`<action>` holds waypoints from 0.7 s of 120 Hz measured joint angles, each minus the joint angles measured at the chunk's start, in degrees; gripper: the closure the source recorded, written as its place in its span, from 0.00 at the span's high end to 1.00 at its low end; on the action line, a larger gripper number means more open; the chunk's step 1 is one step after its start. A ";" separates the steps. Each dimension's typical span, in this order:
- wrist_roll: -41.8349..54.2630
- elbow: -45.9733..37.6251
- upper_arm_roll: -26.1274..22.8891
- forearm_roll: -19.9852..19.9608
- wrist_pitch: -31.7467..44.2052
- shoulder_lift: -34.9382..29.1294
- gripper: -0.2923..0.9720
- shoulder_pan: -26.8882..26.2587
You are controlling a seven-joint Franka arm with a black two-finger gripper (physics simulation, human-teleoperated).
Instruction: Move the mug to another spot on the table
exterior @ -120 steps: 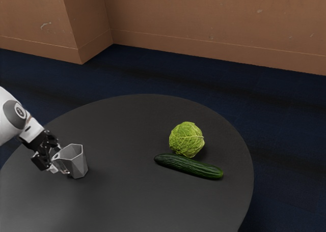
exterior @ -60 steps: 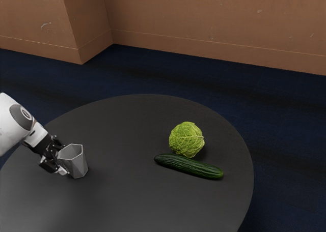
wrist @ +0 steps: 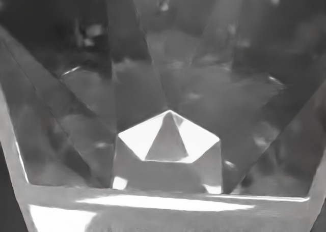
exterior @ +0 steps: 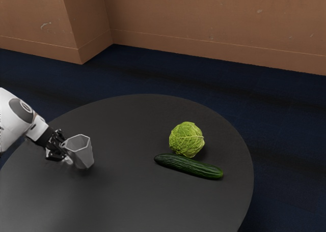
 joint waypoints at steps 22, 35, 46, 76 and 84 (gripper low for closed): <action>0.85 3.21 -2.03 -4.78 -0.71 1.12 0.29 -0.20; 1.16 6.55 -4.23 -7.16 -1.15 3.60 0.26 -0.61; 1.39 8.09 -5.86 -9.24 -1.36 4.98 0.26 -0.94; 1.68 11.09 -7.66 -13.63 -1.66 9.89 0.26 -0.90; 1.69 11.32 -7.79 -13.91 -1.71 10.78 0.25 -0.86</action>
